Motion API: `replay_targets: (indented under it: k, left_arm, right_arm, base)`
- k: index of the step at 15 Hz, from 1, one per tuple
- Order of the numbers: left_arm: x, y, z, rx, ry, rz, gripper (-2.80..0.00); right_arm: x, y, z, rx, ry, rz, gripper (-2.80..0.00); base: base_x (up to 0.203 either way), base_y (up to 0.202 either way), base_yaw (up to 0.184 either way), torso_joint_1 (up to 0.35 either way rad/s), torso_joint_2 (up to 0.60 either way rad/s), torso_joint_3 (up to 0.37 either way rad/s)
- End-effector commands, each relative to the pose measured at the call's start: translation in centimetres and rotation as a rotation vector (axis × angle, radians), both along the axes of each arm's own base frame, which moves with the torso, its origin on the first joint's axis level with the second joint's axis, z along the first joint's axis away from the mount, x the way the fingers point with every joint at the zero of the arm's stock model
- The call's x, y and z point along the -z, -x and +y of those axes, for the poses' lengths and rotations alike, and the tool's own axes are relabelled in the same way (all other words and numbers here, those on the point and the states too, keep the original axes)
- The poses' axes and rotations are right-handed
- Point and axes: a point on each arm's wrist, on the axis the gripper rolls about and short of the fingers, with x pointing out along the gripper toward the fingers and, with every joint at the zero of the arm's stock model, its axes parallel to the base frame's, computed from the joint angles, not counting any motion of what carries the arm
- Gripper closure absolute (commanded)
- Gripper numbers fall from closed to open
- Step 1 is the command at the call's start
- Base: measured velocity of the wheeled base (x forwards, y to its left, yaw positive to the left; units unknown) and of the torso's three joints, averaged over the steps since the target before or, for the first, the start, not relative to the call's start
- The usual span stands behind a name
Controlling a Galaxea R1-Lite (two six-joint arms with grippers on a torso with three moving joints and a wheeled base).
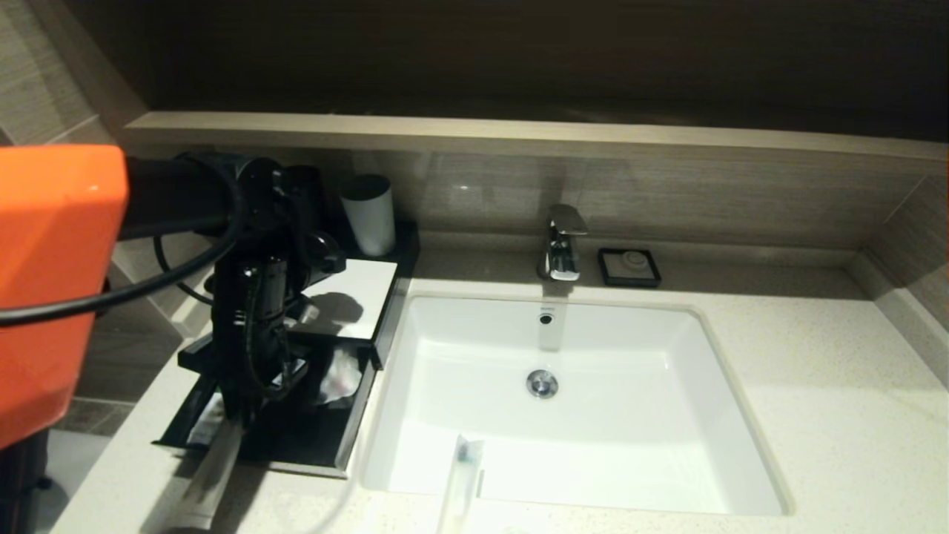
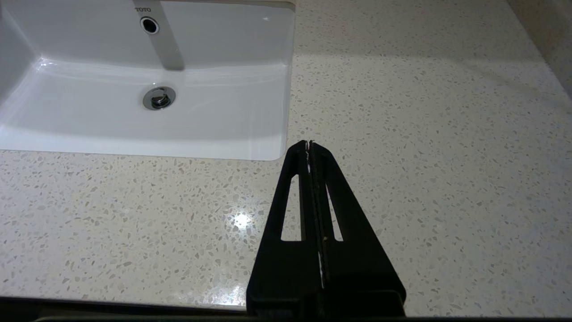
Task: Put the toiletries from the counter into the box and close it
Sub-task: Place the bathroom toiletry into the drawer
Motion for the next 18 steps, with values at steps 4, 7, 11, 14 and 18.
replay_targets:
  k: [4, 7, 11, 14, 18]
  left_arm:
    - [0.03, 0.03, 0.10, -0.011, -0.003, 0.008, 0.00]
    - [-0.07, 0.01, 0.09, -0.032, 0.004, -0.009, 0.00]
    - [-0.39, -0.34, -0.08, -0.037, 0.053, -0.070, 0.00]
    - [-0.15, -0.50, -0.13, -0.037, 0.052, -0.066, 0.00]
    - [-0.09, -0.72, -0.20, -0.038, 0.058, -0.084, 0.00]
  right_arm:
    - [0.00, 0.00, 0.00, 0.000, 0.000, -0.001, 0.00]
    - [0.00, 0.00, 0.00, 0.000, -0.001, -0.001, 0.00]
    - [0.00, -0.01, 0.00, 0.000, 0.000, 0.001, 0.00]
    - [0.00, -0.01, 0.00, 0.000, 0.000, 0.001, 0.00]
    - [0.02, 0.00, 0.00, 0.000, 0.000, 0.001, 0.00]
  base:
    - [0.000, 0.000, 0.000, 0.000, 0.00, 0.000]
    - [0.000, 0.000, 0.000, 0.000, 0.00, 0.000]
    - [0.000, 0.000, 0.000, 0.000, 0.00, 0.000]
    - [0.000, 0.000, 0.000, 0.000, 0.00, 0.000]
    - [0.000, 0.000, 0.000, 0.000, 0.00, 0.000]
